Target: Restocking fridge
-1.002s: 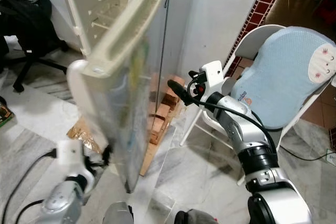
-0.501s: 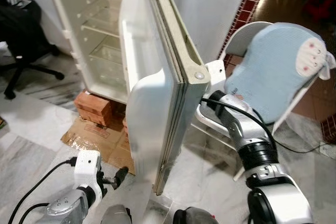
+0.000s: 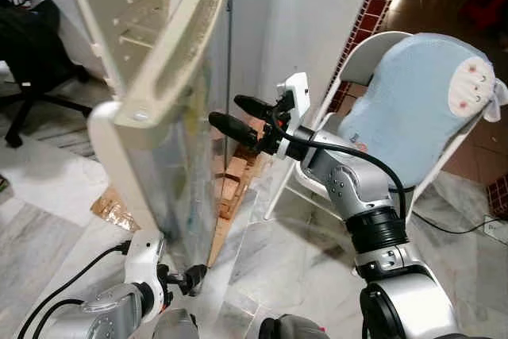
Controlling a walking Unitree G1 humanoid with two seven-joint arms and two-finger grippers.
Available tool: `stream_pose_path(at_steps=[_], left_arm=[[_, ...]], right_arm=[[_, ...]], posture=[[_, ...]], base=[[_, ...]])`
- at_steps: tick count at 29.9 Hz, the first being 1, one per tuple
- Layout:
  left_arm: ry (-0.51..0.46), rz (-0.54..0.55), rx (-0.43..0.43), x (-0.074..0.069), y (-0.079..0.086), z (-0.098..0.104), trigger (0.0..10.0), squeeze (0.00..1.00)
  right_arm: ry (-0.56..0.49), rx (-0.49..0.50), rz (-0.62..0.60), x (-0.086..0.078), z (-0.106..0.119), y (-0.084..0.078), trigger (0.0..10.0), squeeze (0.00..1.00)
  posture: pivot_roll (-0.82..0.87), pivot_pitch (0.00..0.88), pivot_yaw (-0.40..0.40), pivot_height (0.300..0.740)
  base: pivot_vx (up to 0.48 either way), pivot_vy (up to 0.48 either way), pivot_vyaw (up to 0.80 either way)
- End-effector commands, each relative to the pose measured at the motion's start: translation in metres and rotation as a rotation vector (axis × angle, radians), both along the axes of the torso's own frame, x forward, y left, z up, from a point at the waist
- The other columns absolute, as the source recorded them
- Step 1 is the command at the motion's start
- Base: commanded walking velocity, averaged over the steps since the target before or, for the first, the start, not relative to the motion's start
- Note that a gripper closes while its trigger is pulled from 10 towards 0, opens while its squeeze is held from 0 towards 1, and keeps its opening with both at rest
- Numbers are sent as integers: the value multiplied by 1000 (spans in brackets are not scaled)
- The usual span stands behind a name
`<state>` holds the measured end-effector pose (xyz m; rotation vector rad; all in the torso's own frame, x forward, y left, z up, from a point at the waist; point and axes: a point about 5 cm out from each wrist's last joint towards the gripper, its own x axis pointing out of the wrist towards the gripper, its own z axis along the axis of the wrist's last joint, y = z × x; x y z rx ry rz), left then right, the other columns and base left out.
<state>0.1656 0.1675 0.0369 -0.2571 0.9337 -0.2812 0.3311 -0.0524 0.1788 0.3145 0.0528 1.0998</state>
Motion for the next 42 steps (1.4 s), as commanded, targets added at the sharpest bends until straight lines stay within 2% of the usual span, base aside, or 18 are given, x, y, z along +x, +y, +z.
stream_pose_path(at_steps=[1, 5, 8, 9, 11, 12, 14, 15, 17, 18, 20, 21, 22, 26, 29, 32, 40, 42], left_arm=[[-6, -8, 14, 1, -2, 3, 10000, 0], [-16, -14, 39, 2, -2, 4, 10000, 0], [-29, -8, 69, 3, -1, 4, 10000, 0], [-47, 10, 88, 5, 0, 5, 10000, 0], [-82, 44, 120, 8, 2, 5, 10000, 0], [-130, 106, 164, 14, 8, 6, 10000, 0], [-161, 137, 215, 18, 14, 8, 10000, 0], [-218, 183, 276, 24, 23, 12, 10000, 0], [-256, 229, 331, 29, 32, 15, 10000, 0], [-265, 240, 347, 30, 35, 15, 10000, 0], [-344, 354, 377, 38, 49, 22, 10000, 0], [-344, 354, 377, 38, 49, 22, 10000, 0], [-381, 394, 403, 42, 54, 25, 10000, 0], [-444, 429, 418, 48, 56, 30, 10000, 0], [-496, 450, 414, 51, 53, 31, 10000, 0], [-507, 447, 413, 52, 51, 30, 10000, 0], [-618, 409, 424, 56, 47, 35, 10000, 0], [-648, 385, 452, 56, 47, 37, 10000, 0]], right_arm=[[-23, 21, 59, -5, 7, 0, 10000, 0], [-31, 16, 139, -14, 5, 1, 10000, 0], [-52, -54, 136, -15, -2, 1, 10000, 0], [-62, -134, 55, -8, -12, -1, 10000, 0], [-114, -201, -82, 3, -15, -6, 10000, 0], [-127, -220, -222, 12, -15, -13, 10000, 0], [-125, -178, -304, 16, -12, -19, 10000, 0], [-150, -157, -369, 16, -8, -27, 10000, 0], [-162, -153, -447, 16, -7, -35, 10000, 0], [-161, -149, -474, 16, -8, -39, 10000, 0], [-149, -130, -605, 11, -12, -56, 10000, 0], [-149, -130, -605, 11, -12, -56, 10000, 0], [-156, -127, -676, 7, -17, -65, 10000, 0], [-144, -135, -752, -3, -27, -73, 10000, 0], [-119, -180, -860, -16, -42, -83, 10000, 0], [-95, -192, -911, -19, -49, -87, 10000, 0], [-164, -206, -944, -20, -40, -87, 10000, 0], [-155, -201, -946, -21, -41, -88, 10000, 0]], posture=[[117, 49, -71, 740], [119, 50, -73, 740], [120, 50, -73, 740], [122, 51, -74, 740], [123, 53, -75, 740], [122, 53, -75, 740], [121, 53, -75, 740], [122, 53, -75, 740], [116, 51, -74, 740], [116, 51, -74, 740], [105, 47, -73, 740], [105, 47, -73, 740], [102, 46, -73, 740], [93, 42, -72, 740], [86, 32, -73, 740], [81, 32, -69, 740], [64, 49, -54, 740], [66, 54, -54, 740]], base=[[0, 0, 0], [0, 0, 0], [0, 0, 0], [0, 0, 0], [0, 0, 0], [0, 0, 0], [0, 0, 0], [0, 0, 0], [0, 0, 0], [0, 0, 0], [0, 0, 0], [0, 0, 0], [0, 0, 0], [0, 0, 0], [0, 0, 0], [0, 320, 0], [0, 480, 0], [0, 480, 0]])
